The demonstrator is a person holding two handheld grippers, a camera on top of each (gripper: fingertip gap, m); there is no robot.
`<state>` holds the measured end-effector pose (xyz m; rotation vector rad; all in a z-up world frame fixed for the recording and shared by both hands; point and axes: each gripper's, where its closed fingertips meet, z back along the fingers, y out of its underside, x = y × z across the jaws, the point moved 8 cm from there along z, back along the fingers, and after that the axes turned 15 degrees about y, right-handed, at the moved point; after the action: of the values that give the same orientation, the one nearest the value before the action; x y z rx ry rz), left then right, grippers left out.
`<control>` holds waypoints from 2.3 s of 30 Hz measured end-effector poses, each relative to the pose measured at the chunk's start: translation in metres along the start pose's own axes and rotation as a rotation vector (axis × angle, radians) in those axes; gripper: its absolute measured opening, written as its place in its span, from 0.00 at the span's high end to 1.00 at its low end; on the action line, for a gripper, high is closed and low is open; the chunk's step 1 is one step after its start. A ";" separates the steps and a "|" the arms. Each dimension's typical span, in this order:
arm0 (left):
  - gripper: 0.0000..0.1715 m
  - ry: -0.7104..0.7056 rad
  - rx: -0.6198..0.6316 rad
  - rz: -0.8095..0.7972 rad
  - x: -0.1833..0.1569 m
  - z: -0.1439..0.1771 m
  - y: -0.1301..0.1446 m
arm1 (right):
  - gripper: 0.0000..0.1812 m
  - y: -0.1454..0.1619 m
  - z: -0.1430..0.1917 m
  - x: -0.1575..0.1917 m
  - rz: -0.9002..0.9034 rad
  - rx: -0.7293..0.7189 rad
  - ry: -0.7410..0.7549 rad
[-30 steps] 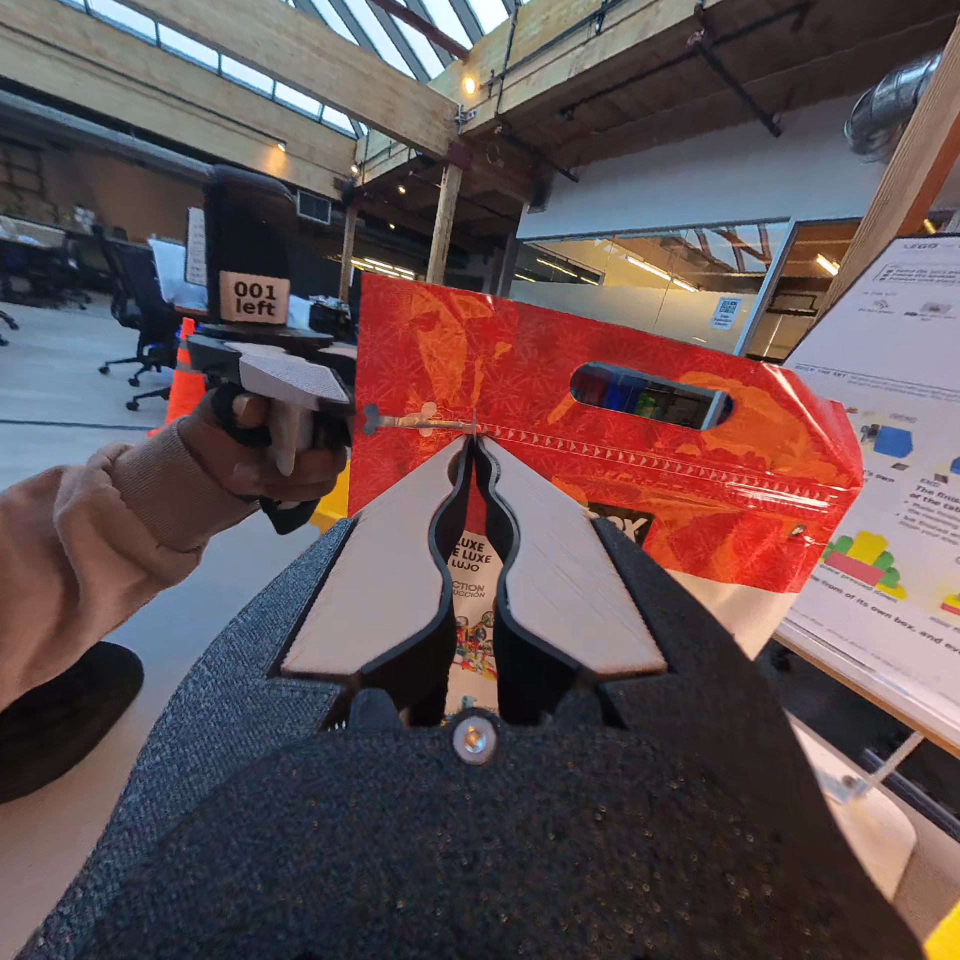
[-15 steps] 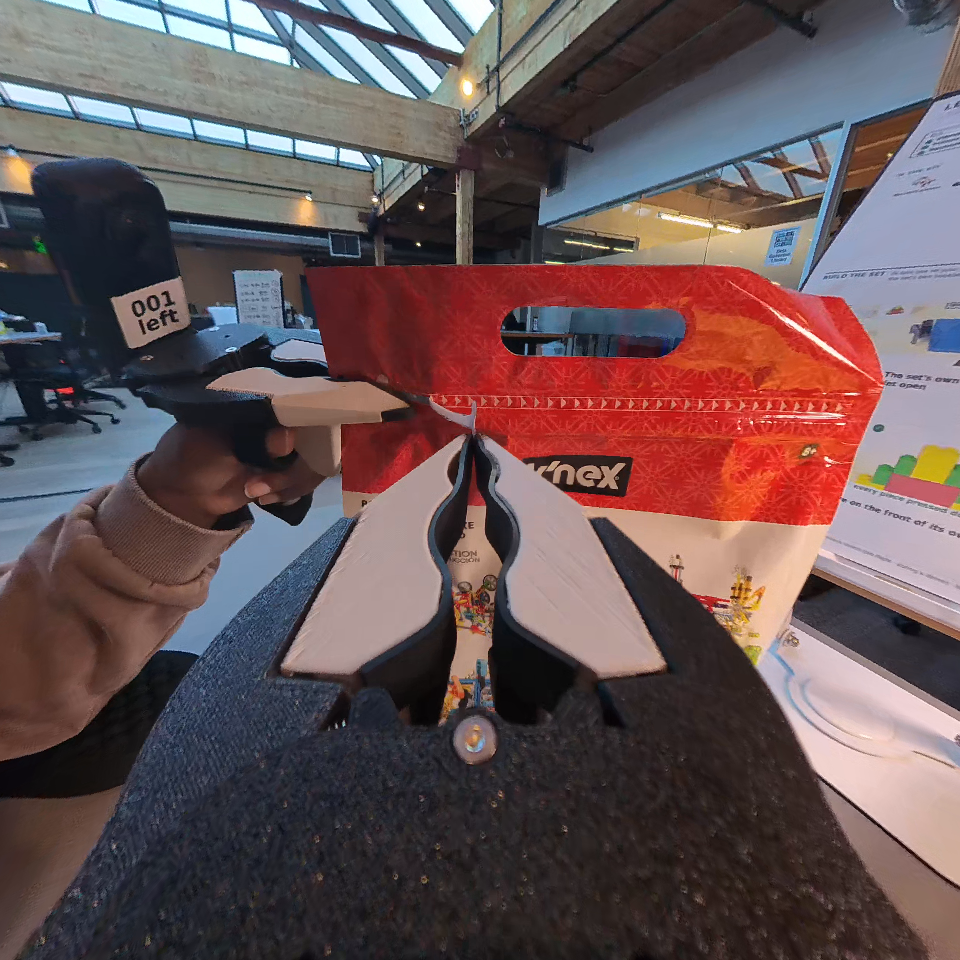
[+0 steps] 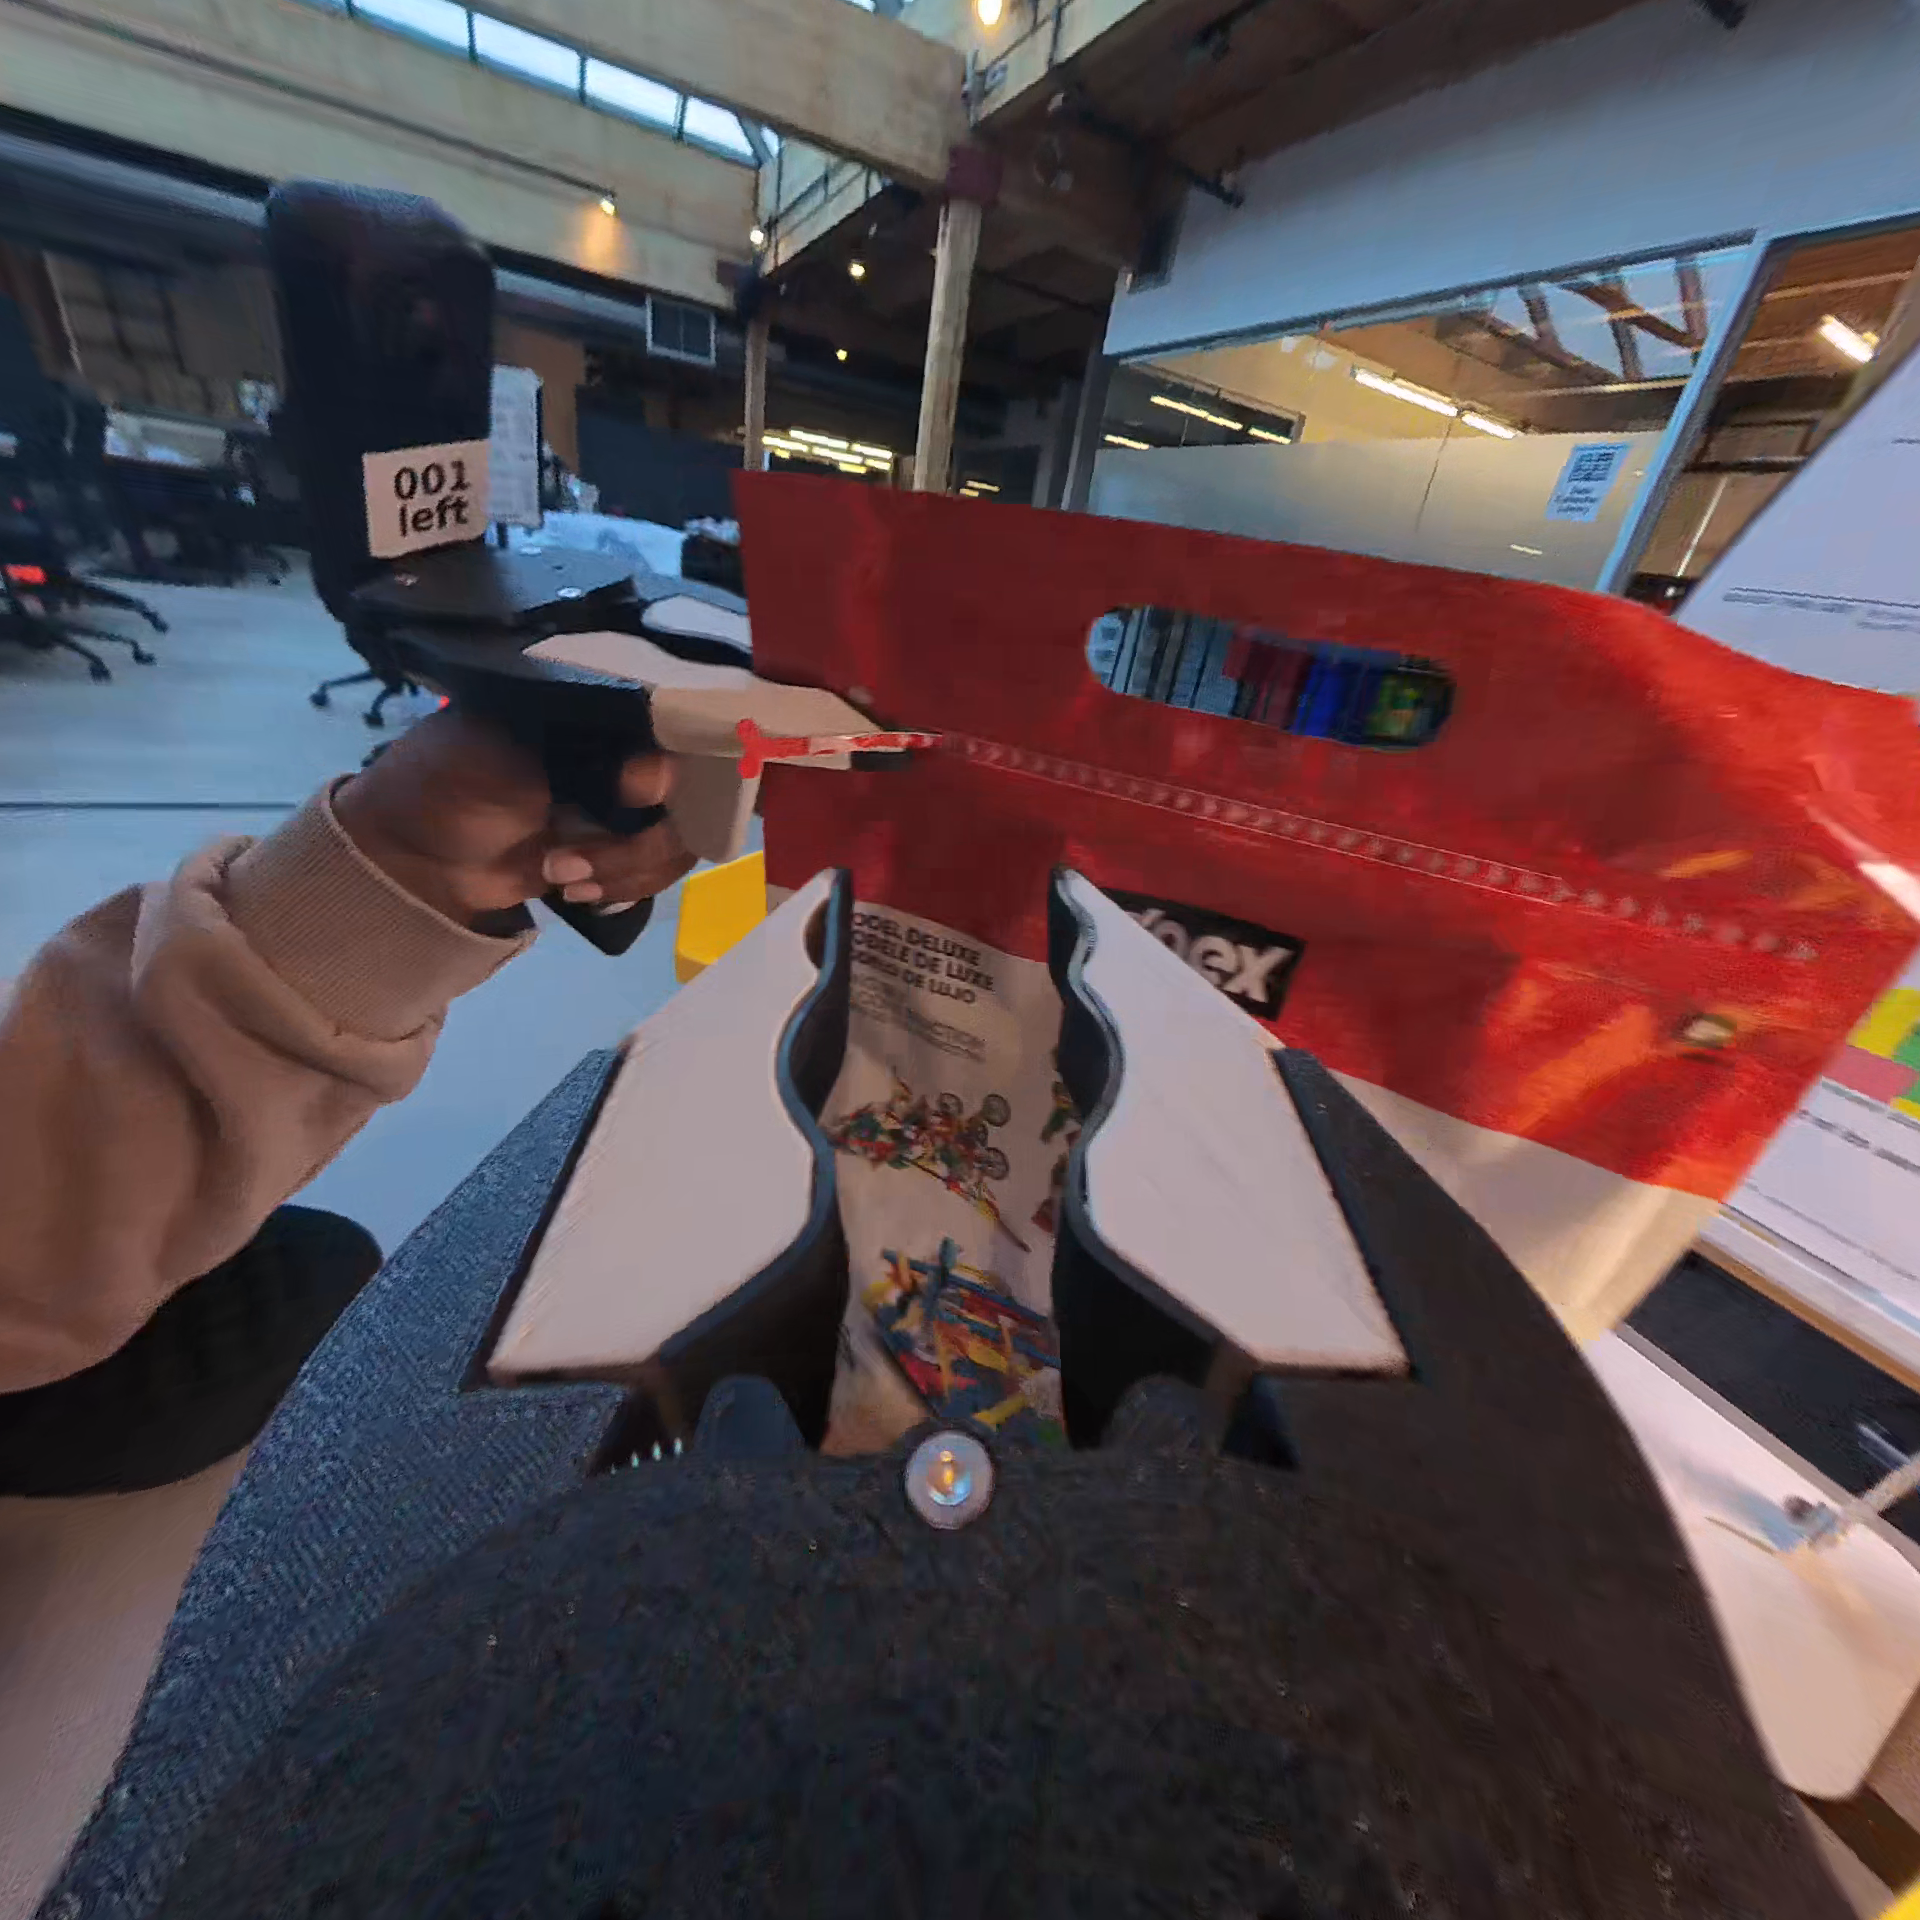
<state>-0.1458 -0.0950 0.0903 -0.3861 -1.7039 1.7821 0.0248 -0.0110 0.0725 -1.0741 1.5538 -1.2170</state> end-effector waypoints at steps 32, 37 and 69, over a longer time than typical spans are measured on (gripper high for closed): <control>1.00 -0.037 0.039 -0.080 -0.024 -0.018 -0.009 | 0.91 -0.002 -0.017 0.041 -0.009 -0.010 0.135; 1.00 -0.039 0.036 -0.075 -0.024 -0.018 -0.009 | 0.90 -0.001 -0.017 0.042 -0.017 -0.013 0.161; 1.00 0.062 0.017 -0.033 -0.019 -0.014 -0.006 | 1.00 -0.009 -0.010 -0.017 -0.052 0.036 -0.068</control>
<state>-0.1214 -0.0963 0.0901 -0.3995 -1.6419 1.7416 0.0208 0.0061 0.0844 -1.1268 1.4553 -1.2266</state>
